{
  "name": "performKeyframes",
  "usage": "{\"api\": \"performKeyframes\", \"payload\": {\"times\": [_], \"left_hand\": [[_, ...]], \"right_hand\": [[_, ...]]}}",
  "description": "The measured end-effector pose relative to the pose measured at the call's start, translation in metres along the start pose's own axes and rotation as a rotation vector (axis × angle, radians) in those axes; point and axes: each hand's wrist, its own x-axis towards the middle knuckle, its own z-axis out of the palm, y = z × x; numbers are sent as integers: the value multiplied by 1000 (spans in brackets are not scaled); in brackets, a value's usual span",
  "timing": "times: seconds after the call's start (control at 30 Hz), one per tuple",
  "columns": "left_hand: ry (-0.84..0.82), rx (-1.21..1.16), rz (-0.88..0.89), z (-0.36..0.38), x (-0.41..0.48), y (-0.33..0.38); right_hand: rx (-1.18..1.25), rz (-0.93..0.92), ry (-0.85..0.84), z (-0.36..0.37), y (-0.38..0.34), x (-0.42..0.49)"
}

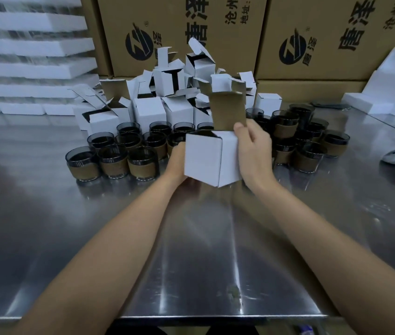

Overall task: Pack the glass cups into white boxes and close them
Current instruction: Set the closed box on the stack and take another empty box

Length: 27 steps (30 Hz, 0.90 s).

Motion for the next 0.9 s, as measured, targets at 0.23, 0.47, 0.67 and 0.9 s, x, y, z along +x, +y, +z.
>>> {"api": "performKeyframes", "payload": {"times": [0.23,0.47,0.67,0.9], "left_hand": [[31,-131,95,-15,-10,4],[-158,-19,246,-26,-41,1],[-269,61,255,-23,-45,1],[-182,136,339,-24,-41,-3]], "right_hand": [[-80,-95,-162,-1,19,-6],[-69,6,-151,-1,32,1],[-65,-56,-8,-3,29,0],[-144,-38,-236,-7,21,2]]}}
